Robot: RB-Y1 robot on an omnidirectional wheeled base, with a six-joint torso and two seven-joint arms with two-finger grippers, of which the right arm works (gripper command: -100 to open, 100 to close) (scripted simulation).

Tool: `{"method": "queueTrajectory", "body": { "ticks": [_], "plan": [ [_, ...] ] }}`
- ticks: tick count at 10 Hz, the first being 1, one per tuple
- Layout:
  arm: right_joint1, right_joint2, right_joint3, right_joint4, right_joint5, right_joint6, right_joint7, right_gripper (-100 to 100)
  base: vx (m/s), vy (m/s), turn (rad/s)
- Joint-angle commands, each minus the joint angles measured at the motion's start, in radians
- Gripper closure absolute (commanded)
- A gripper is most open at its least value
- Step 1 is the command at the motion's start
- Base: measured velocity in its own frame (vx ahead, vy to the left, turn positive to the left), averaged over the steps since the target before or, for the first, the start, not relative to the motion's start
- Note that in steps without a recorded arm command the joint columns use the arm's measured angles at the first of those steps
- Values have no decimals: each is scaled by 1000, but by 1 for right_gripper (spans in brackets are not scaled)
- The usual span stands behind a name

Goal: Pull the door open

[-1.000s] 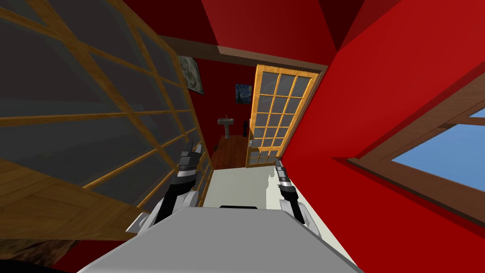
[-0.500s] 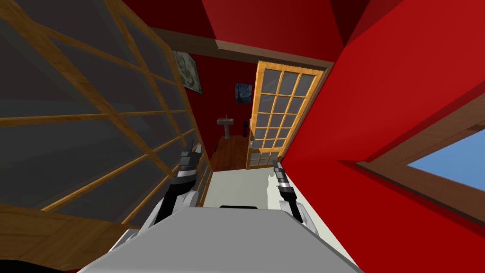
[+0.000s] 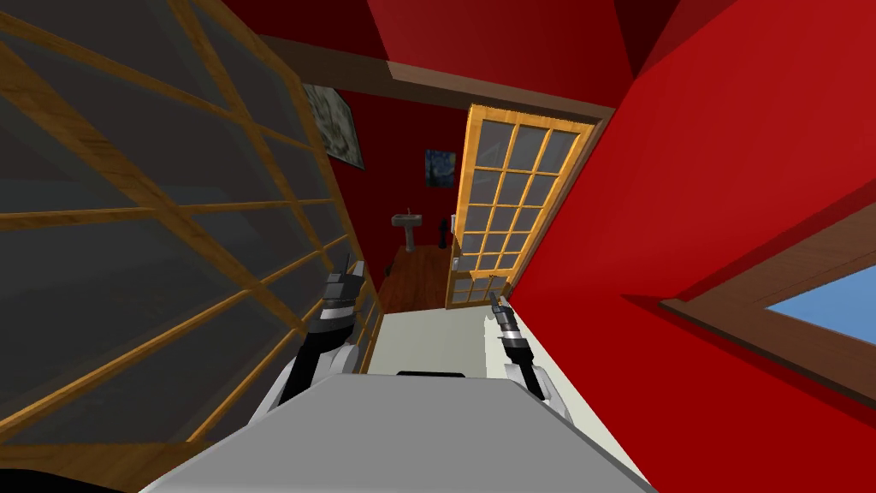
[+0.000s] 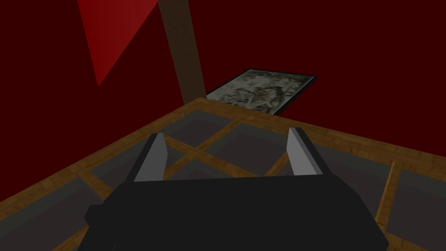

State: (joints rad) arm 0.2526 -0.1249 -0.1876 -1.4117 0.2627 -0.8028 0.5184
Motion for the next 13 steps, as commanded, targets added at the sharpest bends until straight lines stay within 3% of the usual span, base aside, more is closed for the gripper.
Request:
{"method": "queueTrajectory", "body": {
  "ticks": [1,13],
  "plan": [
    [-11,-4,-6,37,14,-11,30,-100,109,22,-6],
    [-103,-20,-44,297,116,-74,230,-100,99,22,-4]
  ]
}}
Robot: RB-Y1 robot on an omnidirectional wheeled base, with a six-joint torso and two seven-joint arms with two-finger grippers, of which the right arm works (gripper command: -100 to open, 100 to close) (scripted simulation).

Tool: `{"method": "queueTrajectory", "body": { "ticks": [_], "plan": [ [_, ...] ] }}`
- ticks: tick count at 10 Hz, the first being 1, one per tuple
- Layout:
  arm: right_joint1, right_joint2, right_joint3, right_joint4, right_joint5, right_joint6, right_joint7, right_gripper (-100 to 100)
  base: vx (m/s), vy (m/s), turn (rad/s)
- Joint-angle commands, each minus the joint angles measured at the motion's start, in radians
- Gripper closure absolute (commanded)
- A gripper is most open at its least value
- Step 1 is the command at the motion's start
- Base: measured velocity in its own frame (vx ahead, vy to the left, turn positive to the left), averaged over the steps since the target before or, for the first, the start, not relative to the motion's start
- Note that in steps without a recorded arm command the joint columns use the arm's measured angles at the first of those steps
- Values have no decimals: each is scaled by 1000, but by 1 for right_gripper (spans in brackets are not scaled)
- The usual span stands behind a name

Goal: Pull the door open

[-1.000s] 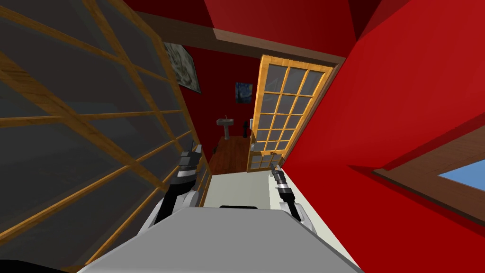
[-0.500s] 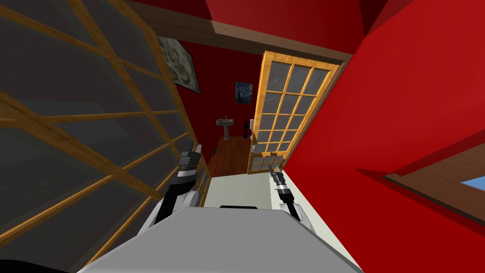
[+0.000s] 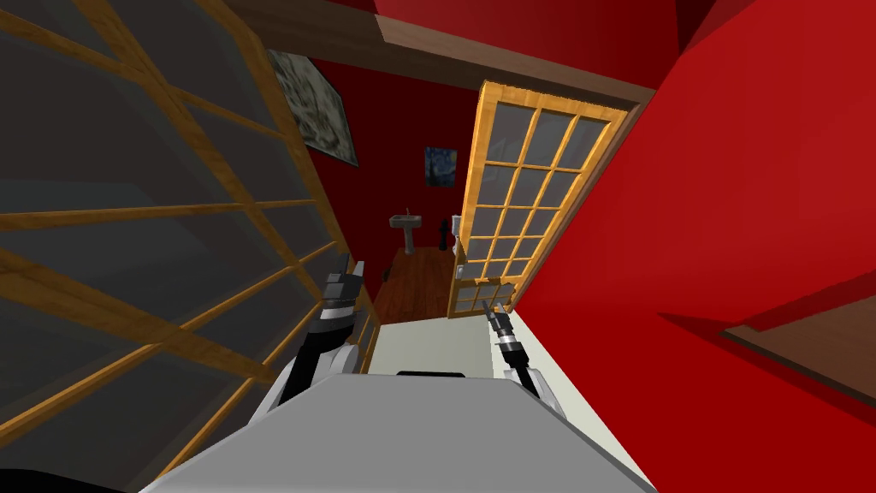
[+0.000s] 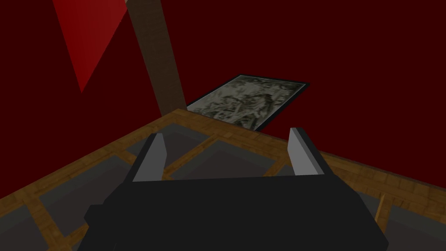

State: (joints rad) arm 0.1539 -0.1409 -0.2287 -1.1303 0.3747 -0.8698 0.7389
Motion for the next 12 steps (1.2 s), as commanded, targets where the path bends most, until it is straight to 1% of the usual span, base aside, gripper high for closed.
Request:
{"method": "queueTrajectory", "body": {
  "ticks": [1,5,6,8,12],
  "plan": [
    [-12,-5,-6,37,12,-12,26,-100,97,19,-3],
    [-39,-9,-18,114,43,-30,85,-100,95,19,-4],
    [-52,-11,-23,151,57,-40,114,-100,136,25,-5],
    [-65,-13,-29,187,71,-48,142,-100,141,32,-4],
    [-108,-18,-46,308,119,-77,235,-100,153,35,-6]
  ]
}}
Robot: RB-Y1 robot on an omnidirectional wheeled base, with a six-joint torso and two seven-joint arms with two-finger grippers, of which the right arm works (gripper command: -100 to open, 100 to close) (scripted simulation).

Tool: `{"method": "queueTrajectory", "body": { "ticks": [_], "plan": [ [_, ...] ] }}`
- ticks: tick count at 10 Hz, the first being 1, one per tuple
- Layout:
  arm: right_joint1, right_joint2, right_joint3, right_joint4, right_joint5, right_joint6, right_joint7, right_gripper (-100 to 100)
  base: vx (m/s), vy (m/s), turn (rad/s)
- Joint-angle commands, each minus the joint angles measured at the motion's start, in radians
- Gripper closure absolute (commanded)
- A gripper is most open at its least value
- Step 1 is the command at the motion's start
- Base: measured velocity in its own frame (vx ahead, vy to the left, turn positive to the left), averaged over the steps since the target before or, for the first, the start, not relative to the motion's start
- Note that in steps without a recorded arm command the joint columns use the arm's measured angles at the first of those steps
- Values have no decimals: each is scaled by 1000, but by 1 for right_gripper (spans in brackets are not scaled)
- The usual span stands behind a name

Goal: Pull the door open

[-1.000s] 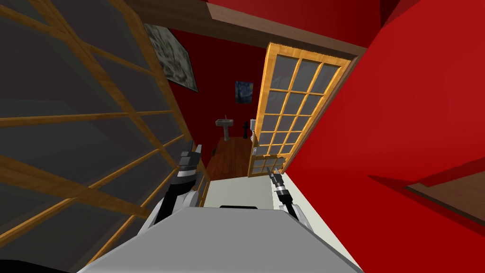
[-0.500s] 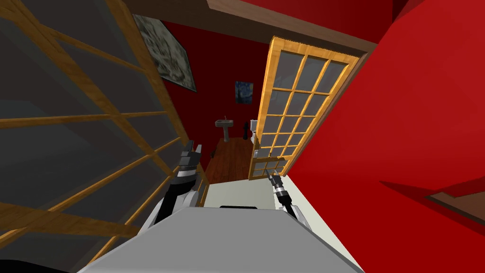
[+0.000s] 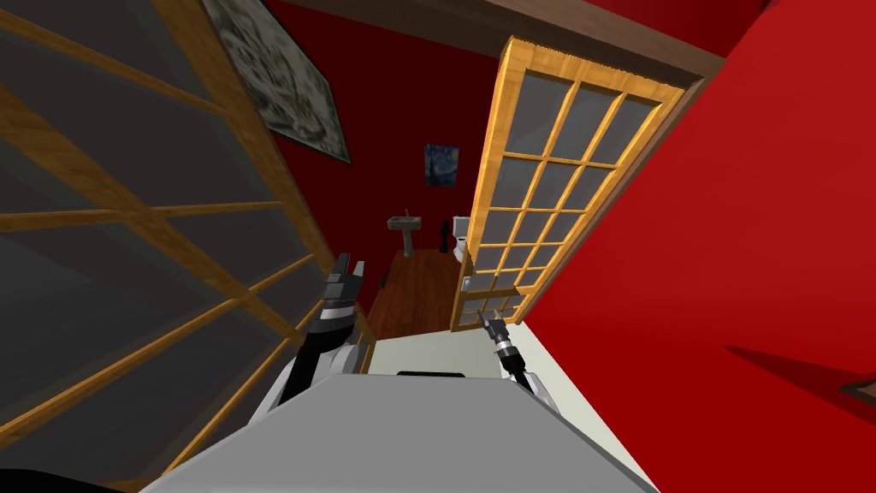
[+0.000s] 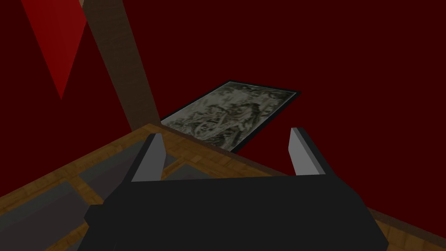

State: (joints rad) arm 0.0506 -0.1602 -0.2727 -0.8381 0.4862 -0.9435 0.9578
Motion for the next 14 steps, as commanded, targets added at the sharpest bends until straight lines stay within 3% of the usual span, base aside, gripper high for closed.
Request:
{"method": "queueTrajectory", "body": {
  "ticks": [1,6,7,12,14],
  "plan": [
    [-9,1,-4,28,12,-7,26,-100,138,31,-2],
    [-43,-3,-19,126,51,-31,101,-100,119,14,-4],
    [-44,-4,-19,125,44,-33,92,-100,59,16,0],
    [-45,-24,48,144,-9,-43,117,-100,186,43,51],
    [-45,-35,87,154,-42,-47,129,-100,202,2,-100]
  ]
}}
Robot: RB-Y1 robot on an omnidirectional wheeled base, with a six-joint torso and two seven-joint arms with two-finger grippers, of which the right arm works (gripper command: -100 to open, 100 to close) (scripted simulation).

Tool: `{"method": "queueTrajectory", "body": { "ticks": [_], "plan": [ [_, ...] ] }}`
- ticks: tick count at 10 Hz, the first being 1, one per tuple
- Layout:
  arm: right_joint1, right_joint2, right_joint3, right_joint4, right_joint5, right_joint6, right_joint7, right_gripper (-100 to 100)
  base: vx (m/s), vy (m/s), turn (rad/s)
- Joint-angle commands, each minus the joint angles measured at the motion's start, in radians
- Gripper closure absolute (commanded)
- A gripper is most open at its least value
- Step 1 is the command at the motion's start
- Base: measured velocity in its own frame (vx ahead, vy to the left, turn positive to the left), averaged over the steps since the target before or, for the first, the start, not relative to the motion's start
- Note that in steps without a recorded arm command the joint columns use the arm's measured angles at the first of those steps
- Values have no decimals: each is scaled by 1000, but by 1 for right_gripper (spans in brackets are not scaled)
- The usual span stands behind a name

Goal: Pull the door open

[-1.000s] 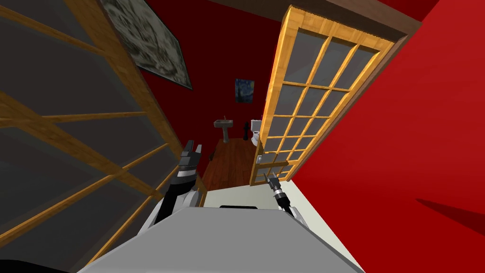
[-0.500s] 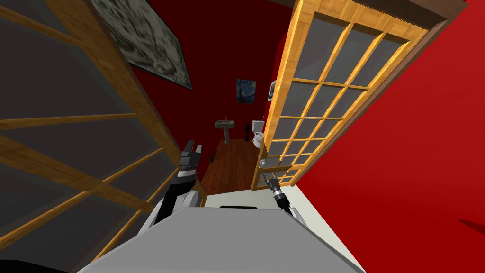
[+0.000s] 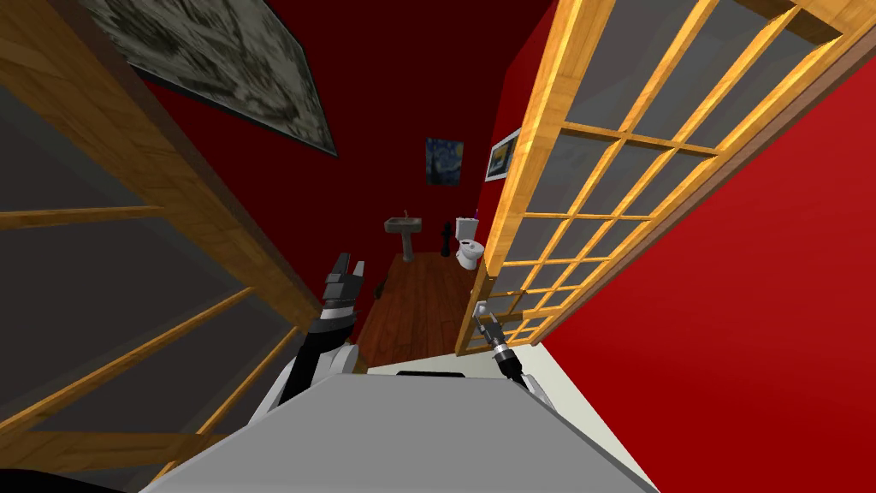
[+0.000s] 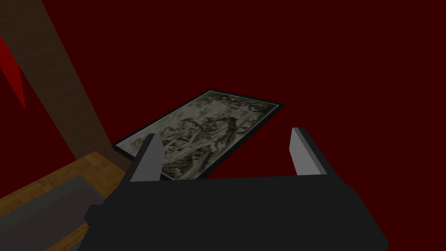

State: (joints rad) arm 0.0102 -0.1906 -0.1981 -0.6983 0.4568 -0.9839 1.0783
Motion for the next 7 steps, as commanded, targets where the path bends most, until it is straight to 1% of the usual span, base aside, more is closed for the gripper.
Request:
{"method": "queueTrajectory", "body": {
  "ticks": [1,3,4,5,7],
  "plan": [
    [-5,-8,25,17,-24,-9,12,-100,219,30,-144],
    [-5,-15,48,23,-43,-11,19,-100,212,28,-183],
    [-8,-13,40,27,-37,-13,18,-100,76,17,-71],
    [-8,-13,40,27,-37,-13,18,100,-27,0,34],
    [-8,-13,40,27,-37,-13,18,100,-30,-9,20]
  ]
}}
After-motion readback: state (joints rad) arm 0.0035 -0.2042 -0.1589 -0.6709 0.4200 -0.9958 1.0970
